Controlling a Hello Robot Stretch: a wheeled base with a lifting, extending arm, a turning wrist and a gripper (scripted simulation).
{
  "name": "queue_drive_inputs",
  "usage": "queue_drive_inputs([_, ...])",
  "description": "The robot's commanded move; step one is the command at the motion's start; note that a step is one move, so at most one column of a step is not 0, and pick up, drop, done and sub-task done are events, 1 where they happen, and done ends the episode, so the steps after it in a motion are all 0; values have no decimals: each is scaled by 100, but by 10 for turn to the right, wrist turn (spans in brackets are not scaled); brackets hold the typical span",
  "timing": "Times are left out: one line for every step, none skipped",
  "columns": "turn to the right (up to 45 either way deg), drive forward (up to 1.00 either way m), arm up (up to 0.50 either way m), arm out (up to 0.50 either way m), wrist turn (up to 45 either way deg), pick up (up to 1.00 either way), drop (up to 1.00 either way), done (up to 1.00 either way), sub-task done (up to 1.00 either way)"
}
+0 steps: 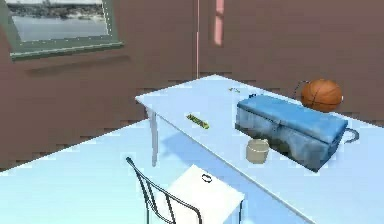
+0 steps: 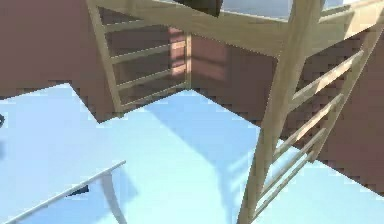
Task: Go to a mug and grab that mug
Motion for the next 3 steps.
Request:
queue_drive_inputs([-450, 0, 0, 0, 0, 0, 0, 0, 0])
queue_drive_inputs([-210, 0, 0, 0, 0, 0, 0, 0, 0])
queue_drive_inputs([0, 0, 50, 0, 0, 0, 0, 0, 0])
